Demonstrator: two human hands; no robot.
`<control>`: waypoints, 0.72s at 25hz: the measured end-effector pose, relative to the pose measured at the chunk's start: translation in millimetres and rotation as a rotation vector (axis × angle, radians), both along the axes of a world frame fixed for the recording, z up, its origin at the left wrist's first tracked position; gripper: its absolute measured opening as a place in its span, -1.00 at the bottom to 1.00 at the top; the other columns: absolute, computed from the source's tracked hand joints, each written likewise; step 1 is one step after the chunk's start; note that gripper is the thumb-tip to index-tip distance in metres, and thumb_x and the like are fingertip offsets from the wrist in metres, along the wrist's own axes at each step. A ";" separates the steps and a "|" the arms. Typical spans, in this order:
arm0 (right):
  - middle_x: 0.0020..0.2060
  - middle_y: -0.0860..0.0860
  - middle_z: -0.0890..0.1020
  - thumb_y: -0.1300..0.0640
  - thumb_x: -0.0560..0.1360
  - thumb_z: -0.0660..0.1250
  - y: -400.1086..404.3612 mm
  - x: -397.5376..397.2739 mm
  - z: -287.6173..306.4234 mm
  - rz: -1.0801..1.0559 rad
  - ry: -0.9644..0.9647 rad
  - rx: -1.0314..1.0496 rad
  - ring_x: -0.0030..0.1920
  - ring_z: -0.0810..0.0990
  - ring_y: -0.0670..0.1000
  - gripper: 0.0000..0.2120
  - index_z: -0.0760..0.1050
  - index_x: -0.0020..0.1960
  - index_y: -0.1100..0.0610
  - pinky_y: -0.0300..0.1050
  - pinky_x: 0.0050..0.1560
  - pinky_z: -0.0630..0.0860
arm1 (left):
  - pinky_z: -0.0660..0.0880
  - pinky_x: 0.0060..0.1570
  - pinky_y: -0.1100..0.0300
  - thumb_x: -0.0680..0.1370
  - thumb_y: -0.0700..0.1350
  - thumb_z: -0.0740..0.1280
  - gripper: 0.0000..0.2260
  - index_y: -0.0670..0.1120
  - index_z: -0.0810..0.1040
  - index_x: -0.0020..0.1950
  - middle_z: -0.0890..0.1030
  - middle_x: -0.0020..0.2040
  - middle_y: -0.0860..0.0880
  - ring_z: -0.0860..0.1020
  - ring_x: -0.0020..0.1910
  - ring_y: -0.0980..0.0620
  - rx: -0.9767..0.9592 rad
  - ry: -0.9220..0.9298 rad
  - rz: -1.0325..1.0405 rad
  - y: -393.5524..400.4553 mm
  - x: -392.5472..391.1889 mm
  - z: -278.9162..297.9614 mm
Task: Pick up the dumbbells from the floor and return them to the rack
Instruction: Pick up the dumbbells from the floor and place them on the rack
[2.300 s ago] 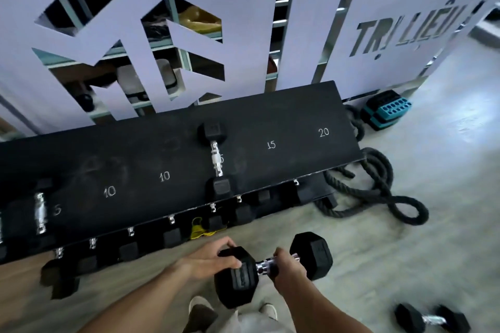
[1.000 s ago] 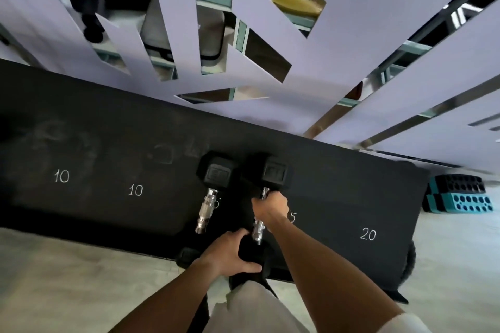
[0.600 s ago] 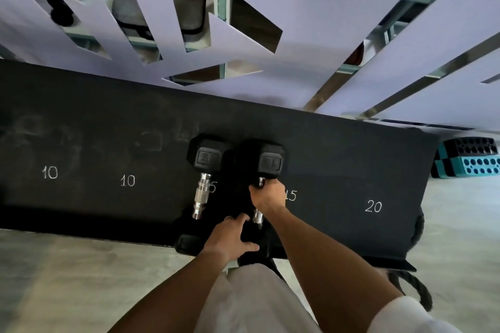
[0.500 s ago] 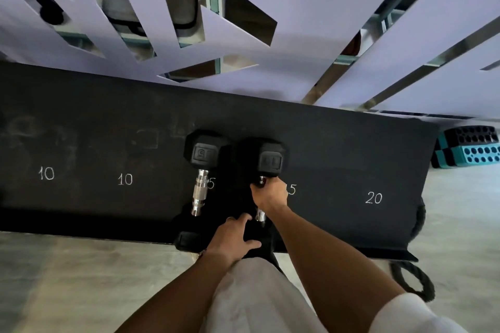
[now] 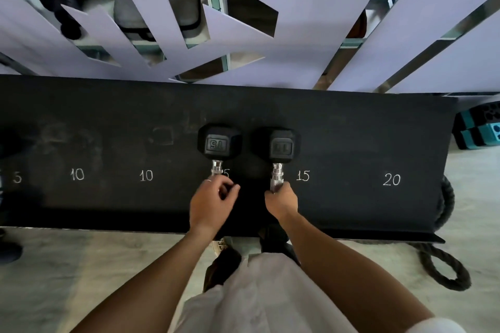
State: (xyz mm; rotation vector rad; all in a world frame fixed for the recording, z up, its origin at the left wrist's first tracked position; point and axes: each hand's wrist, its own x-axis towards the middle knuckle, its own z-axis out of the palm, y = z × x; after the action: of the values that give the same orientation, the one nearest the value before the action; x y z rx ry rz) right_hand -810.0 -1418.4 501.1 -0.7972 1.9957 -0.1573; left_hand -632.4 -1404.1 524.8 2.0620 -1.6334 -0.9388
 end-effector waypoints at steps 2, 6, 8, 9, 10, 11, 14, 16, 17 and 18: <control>0.10 0.15 0.61 0.15 0.54 0.27 12.7 1.0 -3.3 0.022 -0.004 -0.003 0.14 0.58 0.19 -0.74 0.37 0.18 0.21 -0.05 0.06 0.46 | 0.53 -0.09 0.17 0.50 0.28 0.35 -0.67 0.16 0.48 0.17 0.55 0.06 0.12 0.56 0.04 0.10 0.063 0.087 0.226 -11.8 25.3 -5.3; -0.02 0.08 0.61 0.06 0.59 0.23 14.5 -1.5 -10.1 0.058 0.024 0.047 0.12 0.57 0.19 -0.75 0.29 0.20 0.13 0.13 0.30 0.37 | 0.39 0.26 0.06 0.57 0.39 0.07 -0.43 0.09 0.30 0.46 0.51 0.18 0.17 0.47 0.30 0.01 0.637 0.362 0.217 -21.8 23.1 -26.8; -0.15 -0.01 0.54 0.02 0.60 0.20 15.0 -2.3 -13.8 0.040 0.014 0.096 0.06 0.55 0.18 -0.78 0.27 0.18 0.07 0.33 0.39 0.25 | 0.38 0.37 -0.14 0.58 0.39 -0.03 -0.45 0.11 0.24 0.45 0.53 0.24 0.02 0.50 0.30 -0.12 0.650 0.301 0.236 -23.2 15.0 -37.9; -0.14 -0.01 0.52 0.02 0.60 0.20 14.2 -2.5 -14.5 0.028 -0.006 0.100 0.07 0.56 0.19 -0.77 0.26 0.18 0.07 0.34 0.35 0.31 | 0.35 0.39 -0.20 0.57 0.39 -0.05 -0.46 0.12 0.23 0.44 0.51 0.29 -0.04 0.49 0.30 -0.16 0.637 0.286 0.261 -23.3 12.4 -40.2; -0.11 0.02 0.53 0.03 0.60 0.20 12.2 -3.0 -14.4 0.025 -0.025 0.095 0.09 0.56 0.21 -0.76 0.25 0.19 0.08 0.29 0.29 0.39 | 0.34 0.40 -0.22 0.57 0.38 -0.05 -0.47 0.12 0.22 0.42 0.51 0.30 -0.07 0.50 0.28 -0.16 0.629 0.293 0.281 -24.4 10.0 -41.1; -0.08 0.06 0.54 0.04 0.59 0.21 10.0 -3.5 -13.4 0.030 -0.035 0.089 0.11 0.57 0.22 -0.74 0.25 0.20 0.10 0.20 0.22 0.46 | 0.35 0.39 -0.21 0.59 0.37 -0.05 -0.48 0.11 0.22 0.42 0.52 0.29 -0.09 0.51 0.24 -0.13 0.626 0.321 0.298 -24.8 6.8 -40.3; 0.06 0.17 0.60 0.07 0.58 0.22 4.0 -4.7 -9.4 0.084 -0.037 0.085 0.11 0.58 0.23 -0.70 0.23 0.23 0.15 -0.02 -0.04 0.44 | 0.41 0.36 -0.13 0.62 0.32 -0.01 -0.45 0.07 0.15 0.53 0.56 0.18 -0.09 0.55 0.06 -0.03 0.634 0.443 0.348 -23.0 -11.9 -34.5; 0.08 0.19 0.60 0.08 0.58 0.22 3.1 -6.4 -8.6 0.108 -0.034 0.102 0.12 0.58 0.24 -0.69 0.22 0.23 0.17 -0.03 -0.05 0.42 | 0.39 0.39 -0.12 0.63 0.31 -0.01 -0.43 0.09 0.06 0.58 0.54 0.26 -0.11 0.54 0.15 -0.06 0.652 0.463 0.297 -22.5 -26.5 -33.4; 0.07 0.19 0.60 0.08 0.57 0.23 2.2 -8.0 -8.9 0.119 -0.034 0.117 0.13 0.58 0.25 -0.68 0.22 0.24 0.17 -0.03 -0.04 0.41 | 0.36 0.42 -0.11 0.63 0.31 -0.01 -0.42 0.09 0.02 0.59 0.50 0.35 -0.12 0.52 0.23 -0.08 0.670 0.462 0.255 -22.8 -30.3 -34.5; 0.05 0.17 0.58 0.05 0.57 0.23 0.0 -10.3 -8.8 0.130 -0.035 0.138 0.16 0.57 0.24 -0.65 0.22 0.24 0.18 -0.04 -0.02 0.40 | 0.33 0.44 -0.10 0.63 0.31 -0.01 -0.40 0.09 0.00 0.61 0.45 0.42 -0.11 0.48 0.32 -0.10 0.695 0.456 0.219 -24.1 -30.7 -35.5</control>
State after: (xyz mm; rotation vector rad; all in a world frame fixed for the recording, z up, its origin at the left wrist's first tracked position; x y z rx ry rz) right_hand -820.3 -1418.4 492.3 -0.8259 1.8925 0.0416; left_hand -663.1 -1428.2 489.3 2.1219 -0.8891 -1.9117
